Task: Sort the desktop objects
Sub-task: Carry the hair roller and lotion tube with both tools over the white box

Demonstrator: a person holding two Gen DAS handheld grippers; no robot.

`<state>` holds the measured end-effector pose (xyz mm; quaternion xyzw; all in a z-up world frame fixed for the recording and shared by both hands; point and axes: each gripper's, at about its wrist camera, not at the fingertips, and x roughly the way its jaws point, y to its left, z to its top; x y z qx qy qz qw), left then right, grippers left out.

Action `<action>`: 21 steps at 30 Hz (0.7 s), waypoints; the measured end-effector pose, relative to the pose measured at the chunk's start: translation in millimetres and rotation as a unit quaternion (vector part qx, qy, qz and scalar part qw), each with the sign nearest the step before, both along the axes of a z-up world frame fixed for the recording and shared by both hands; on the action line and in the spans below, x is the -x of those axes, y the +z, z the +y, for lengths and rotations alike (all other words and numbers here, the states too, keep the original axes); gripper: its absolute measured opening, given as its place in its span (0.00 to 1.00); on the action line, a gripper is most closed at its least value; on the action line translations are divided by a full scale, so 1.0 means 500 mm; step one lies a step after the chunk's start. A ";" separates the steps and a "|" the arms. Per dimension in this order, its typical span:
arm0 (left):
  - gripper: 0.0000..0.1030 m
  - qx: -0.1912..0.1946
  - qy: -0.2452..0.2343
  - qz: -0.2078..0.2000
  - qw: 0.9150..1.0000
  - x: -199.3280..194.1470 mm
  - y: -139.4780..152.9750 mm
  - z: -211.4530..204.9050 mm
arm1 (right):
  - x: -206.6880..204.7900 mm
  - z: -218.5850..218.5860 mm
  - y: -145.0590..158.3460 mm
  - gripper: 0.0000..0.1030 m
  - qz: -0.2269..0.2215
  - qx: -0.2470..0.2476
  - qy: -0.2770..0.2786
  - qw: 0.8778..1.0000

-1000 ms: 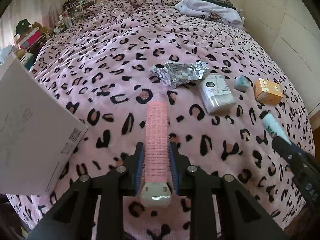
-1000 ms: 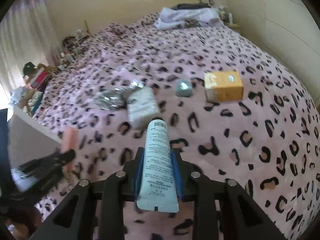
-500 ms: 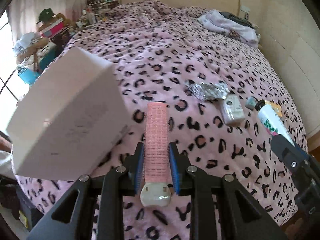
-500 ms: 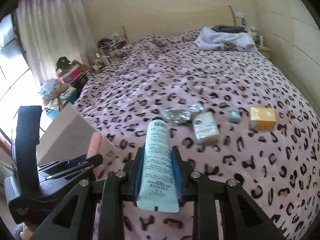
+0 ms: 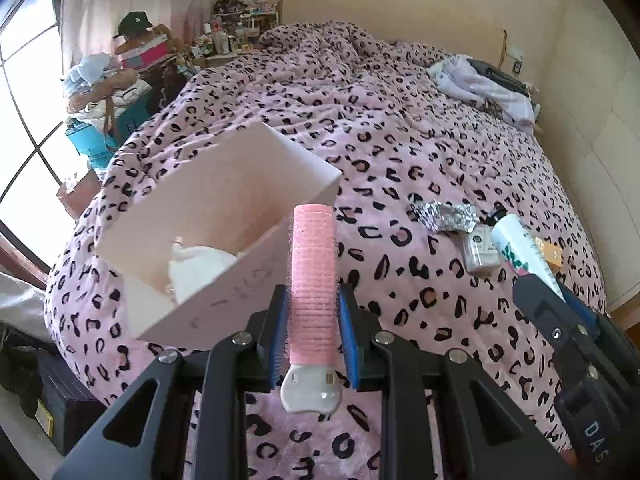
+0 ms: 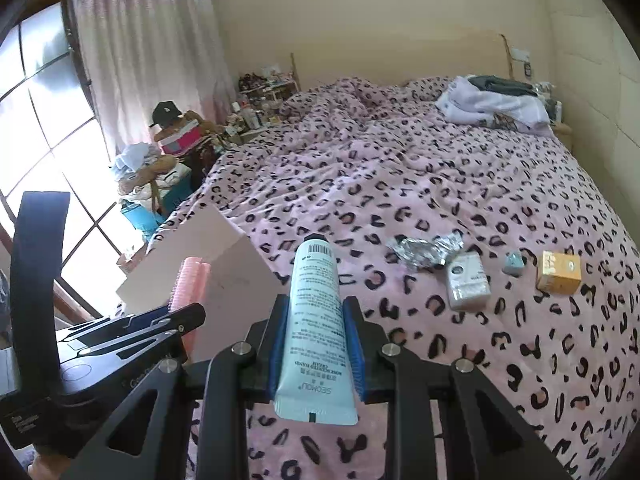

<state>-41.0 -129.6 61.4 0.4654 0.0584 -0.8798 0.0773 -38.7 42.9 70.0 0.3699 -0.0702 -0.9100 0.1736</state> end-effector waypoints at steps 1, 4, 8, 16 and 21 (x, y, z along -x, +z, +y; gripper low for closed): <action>0.24 0.000 0.002 0.002 1.000 -0.003 0.007 -0.006 | 0.000 -0.010 0.005 0.26 0.002 0.001 0.005 1.000; 0.24 0.003 0.010 0.007 1.000 -0.010 0.026 -0.026 | 0.005 -0.043 0.019 0.26 0.006 0.004 0.023 1.000; 0.24 0.003 0.024 0.008 1.000 -0.014 0.043 -0.062 | 0.010 -0.088 0.038 0.26 0.012 0.008 0.046 0.999; 0.24 -0.002 0.059 -0.003 0.998 -0.013 0.040 -0.151 | 0.051 -0.196 0.046 0.27 0.000 0.022 0.101 0.995; 0.24 -0.011 0.075 -0.010 0.997 0.003 0.027 -0.203 | 0.087 -0.249 0.037 0.27 -0.010 0.011 0.113 0.993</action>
